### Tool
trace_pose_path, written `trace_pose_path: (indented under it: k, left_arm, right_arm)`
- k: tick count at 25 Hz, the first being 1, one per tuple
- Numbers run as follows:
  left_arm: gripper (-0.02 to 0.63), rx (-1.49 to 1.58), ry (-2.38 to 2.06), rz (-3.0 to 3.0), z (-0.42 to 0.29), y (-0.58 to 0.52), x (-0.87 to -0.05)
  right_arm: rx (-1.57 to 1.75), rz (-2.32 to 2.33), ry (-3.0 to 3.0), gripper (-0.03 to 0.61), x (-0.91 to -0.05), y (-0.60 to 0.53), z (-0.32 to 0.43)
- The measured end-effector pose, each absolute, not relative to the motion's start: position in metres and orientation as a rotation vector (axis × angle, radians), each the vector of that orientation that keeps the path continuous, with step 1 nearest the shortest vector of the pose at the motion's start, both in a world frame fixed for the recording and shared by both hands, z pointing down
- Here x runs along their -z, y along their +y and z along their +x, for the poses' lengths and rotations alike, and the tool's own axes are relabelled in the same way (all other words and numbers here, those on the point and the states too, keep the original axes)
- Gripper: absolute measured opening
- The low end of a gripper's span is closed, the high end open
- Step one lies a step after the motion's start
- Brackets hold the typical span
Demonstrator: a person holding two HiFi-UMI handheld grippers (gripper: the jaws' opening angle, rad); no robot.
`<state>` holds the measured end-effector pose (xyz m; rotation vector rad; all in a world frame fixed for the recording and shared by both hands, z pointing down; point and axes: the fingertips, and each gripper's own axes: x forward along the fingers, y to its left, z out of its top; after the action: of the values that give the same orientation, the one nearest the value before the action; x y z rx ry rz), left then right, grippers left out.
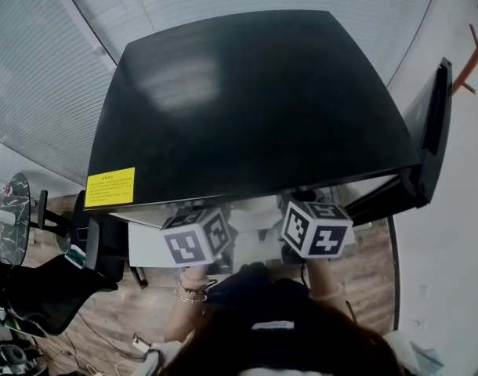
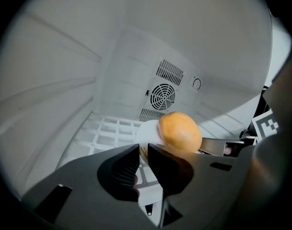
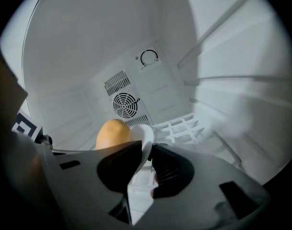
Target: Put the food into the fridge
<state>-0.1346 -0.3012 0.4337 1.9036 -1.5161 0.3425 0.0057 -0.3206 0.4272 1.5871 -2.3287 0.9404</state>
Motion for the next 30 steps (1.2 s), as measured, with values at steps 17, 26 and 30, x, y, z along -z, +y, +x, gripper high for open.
trace_pose_path:
  k: [17, 26, 30]
  left_arm:
    - [0.049, -0.336, -1.524, 1.922, -0.134, -0.301, -0.433]
    - [0.058, -0.321, -1.544, 1.950, -0.134, -0.298, -0.424]
    - [0.058, -0.271, -1.575, 1.972, -0.136, -0.293, -0.415]
  right_arm:
    - [-0.751, 1.632, -2.242, 0.086, -0.429, -0.318, 0.009]
    - [-0.746, 1.680, -2.233, 0.083, -0.423, -0.317, 0.021]
    - [-0.743, 1.686, -2.251, 0.083, -0.419, -0.312, 0.021]
